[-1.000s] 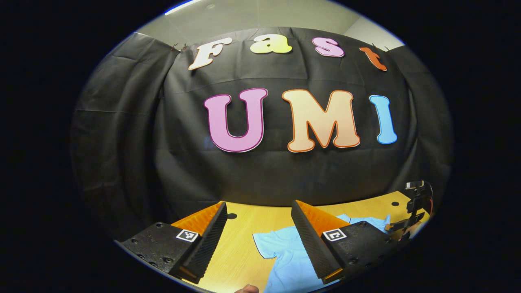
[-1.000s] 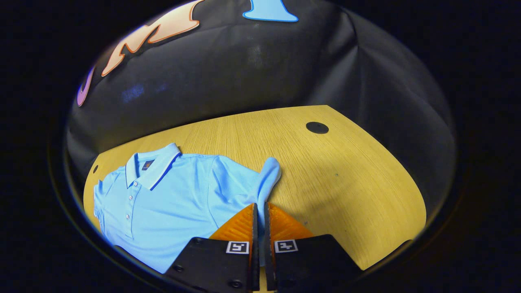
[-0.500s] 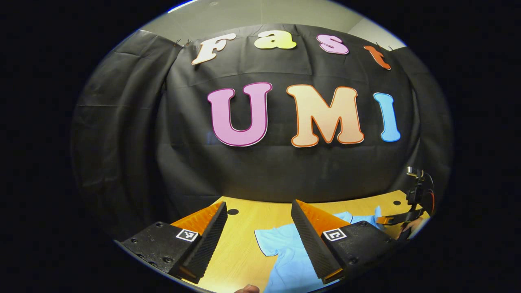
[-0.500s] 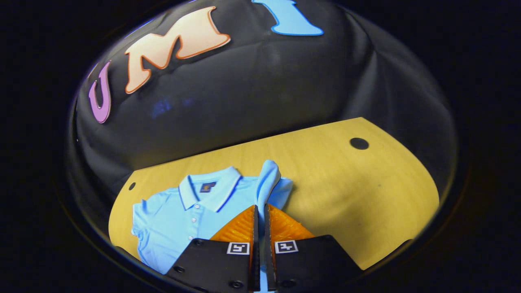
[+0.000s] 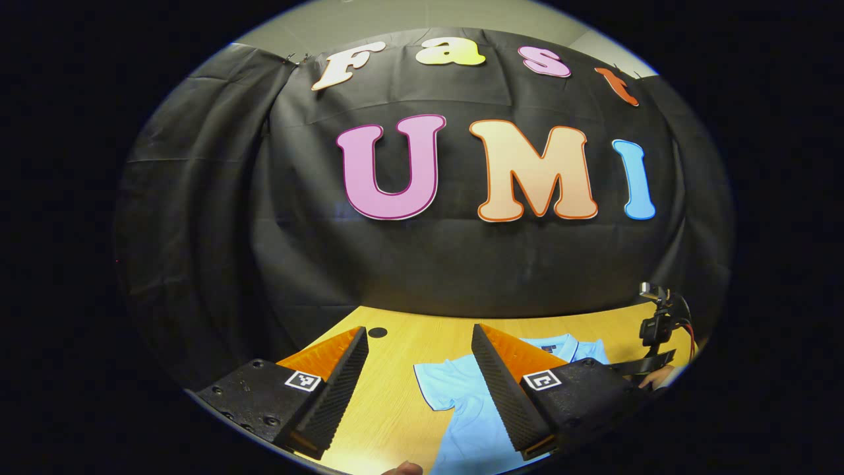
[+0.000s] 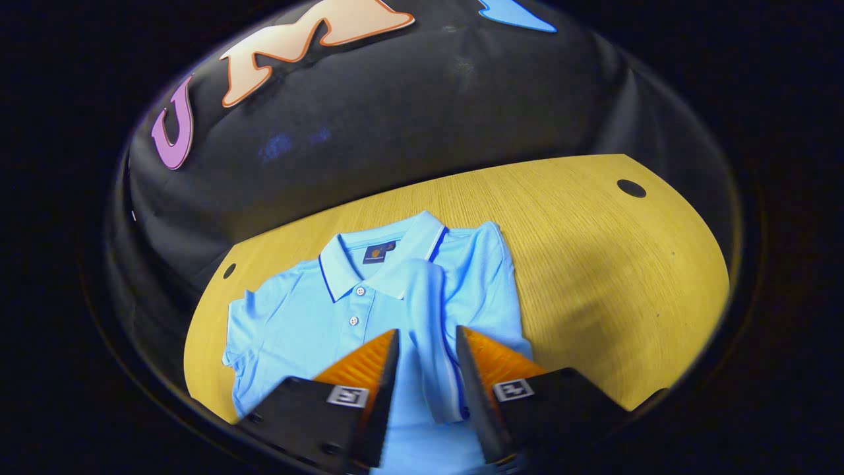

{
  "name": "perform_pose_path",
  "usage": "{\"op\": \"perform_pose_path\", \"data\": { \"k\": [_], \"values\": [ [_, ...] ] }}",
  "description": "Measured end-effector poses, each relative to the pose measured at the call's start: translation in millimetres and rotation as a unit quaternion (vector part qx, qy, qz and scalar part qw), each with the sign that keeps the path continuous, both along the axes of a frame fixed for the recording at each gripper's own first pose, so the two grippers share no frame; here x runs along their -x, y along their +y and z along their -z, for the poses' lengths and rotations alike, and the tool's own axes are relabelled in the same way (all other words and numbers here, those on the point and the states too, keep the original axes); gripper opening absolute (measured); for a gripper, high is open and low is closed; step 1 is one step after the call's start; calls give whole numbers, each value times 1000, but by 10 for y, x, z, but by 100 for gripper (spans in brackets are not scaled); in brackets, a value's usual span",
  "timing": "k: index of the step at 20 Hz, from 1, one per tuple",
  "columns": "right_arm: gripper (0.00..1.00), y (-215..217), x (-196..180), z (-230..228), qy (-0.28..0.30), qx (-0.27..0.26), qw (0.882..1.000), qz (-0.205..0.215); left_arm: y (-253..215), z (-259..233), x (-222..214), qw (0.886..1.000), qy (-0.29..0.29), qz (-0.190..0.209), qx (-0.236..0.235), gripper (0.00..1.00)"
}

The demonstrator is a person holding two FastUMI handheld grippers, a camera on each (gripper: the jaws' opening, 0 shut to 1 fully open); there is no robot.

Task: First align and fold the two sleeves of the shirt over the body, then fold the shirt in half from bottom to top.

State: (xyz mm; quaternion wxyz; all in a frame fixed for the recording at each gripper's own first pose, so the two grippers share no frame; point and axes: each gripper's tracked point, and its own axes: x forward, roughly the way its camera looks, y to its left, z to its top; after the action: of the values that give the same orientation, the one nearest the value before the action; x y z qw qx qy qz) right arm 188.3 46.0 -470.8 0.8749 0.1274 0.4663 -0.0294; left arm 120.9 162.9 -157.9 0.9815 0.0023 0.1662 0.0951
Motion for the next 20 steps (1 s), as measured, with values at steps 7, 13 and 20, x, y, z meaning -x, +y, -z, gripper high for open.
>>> {"op": "perform_pose_path", "data": {
  "k": [7,13,20],
  "values": [
    [93,-181,30,-904,-93,26,995,-14,100,552,-289,999,36,-2,20,94],
    [97,-450,262,-1477,-132,50,990,-11,57,1215,-547,994,97,24,46,95],
    [98,-836,506,-1775,-132,88,987,0,68,1930,-753,984,162,12,73,95]
  ]
}}
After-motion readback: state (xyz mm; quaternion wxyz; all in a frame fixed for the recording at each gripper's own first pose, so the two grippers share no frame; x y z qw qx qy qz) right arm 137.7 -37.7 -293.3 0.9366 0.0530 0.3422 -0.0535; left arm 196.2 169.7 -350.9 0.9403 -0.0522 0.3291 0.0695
